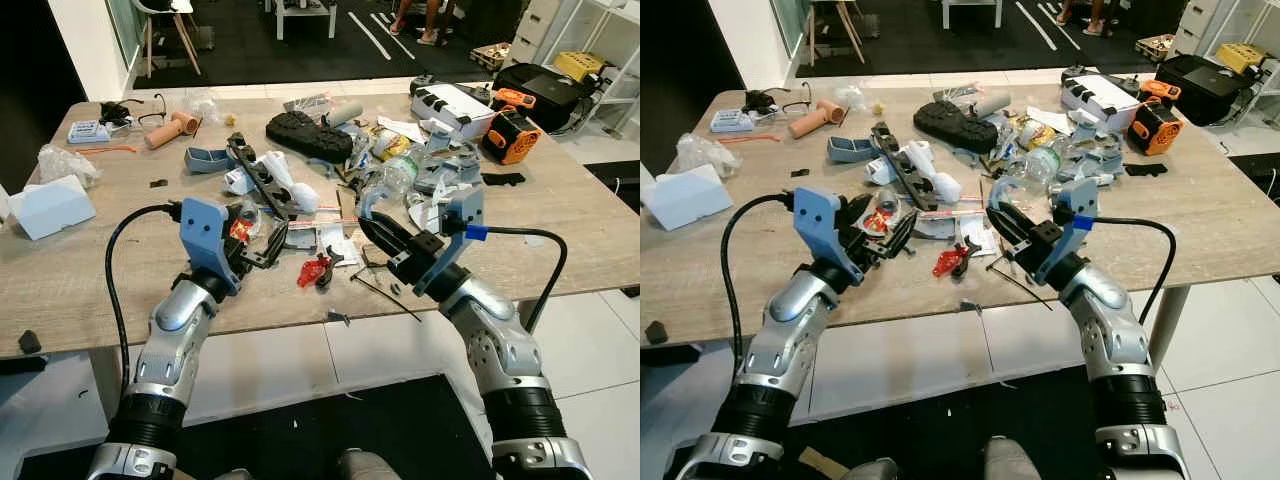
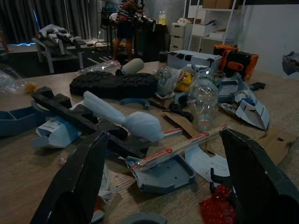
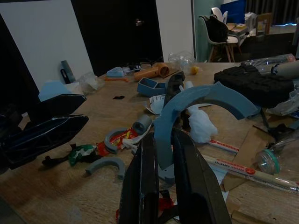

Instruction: Picking trash to rubbish bin

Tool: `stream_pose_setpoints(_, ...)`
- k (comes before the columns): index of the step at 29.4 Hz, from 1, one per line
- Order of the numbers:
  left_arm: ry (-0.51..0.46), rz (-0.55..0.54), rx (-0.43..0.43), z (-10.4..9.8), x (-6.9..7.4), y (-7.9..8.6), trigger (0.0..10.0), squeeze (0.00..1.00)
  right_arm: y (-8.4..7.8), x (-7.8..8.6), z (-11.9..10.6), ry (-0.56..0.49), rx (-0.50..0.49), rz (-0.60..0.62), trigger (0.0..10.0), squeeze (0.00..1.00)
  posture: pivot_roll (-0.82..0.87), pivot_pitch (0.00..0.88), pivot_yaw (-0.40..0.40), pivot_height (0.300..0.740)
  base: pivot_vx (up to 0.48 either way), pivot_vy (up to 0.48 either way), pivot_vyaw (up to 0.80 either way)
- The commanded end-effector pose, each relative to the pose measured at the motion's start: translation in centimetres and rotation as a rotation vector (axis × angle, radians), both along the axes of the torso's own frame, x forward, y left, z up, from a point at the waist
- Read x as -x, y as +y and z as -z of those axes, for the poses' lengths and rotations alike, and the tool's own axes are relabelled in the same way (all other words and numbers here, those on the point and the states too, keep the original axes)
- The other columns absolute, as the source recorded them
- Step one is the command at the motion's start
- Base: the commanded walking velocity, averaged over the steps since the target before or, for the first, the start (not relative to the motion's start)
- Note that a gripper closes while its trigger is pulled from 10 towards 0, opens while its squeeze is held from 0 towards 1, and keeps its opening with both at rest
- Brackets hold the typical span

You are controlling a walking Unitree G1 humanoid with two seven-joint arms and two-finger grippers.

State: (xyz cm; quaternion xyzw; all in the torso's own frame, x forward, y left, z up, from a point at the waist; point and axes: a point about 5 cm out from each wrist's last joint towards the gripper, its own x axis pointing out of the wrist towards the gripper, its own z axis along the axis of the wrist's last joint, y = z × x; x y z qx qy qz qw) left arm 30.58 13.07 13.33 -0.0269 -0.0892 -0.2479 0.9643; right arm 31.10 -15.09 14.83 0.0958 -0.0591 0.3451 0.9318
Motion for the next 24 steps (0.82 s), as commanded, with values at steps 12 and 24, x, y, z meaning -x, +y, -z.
stream_pose_setpoints(12,0.016,0.026,0.004,0.6,0.5,-0.9,10.0,0.00,-0.6,0.6,0.4,-0.009,0.116,0.125,10.0,0.00,-0.11,0.000,-0.029,0.740,0.000,0.000,0.00)
stream_pose_setpoints(24,0.040,-0.002,0.021,0.9,2.1,0.0,10.0,0.00,-1.5,2.6,0.8,0.032,0.089,0.256,10.0,0.00,-0.12,0.000,0.014,0.740,0.000,0.000,0.00)
